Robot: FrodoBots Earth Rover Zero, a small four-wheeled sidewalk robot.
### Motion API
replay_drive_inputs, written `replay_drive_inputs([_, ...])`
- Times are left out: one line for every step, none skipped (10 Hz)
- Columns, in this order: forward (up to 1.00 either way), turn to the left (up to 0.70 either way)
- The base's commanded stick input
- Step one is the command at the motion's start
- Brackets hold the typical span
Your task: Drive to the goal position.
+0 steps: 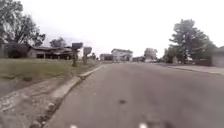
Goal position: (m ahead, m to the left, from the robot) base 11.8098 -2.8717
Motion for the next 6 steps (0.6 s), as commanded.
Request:
replay_drive_inputs([1.00, 0.00])
replay_drive_inputs([1.00, 0.00])
replay_drive_inputs([1.00, 0.00])
replay_drive_inputs([1.00, 0.19])
replay_drive_inputs([1.00, 0.34])
replay_drive_inputs([1.00, 0.37])
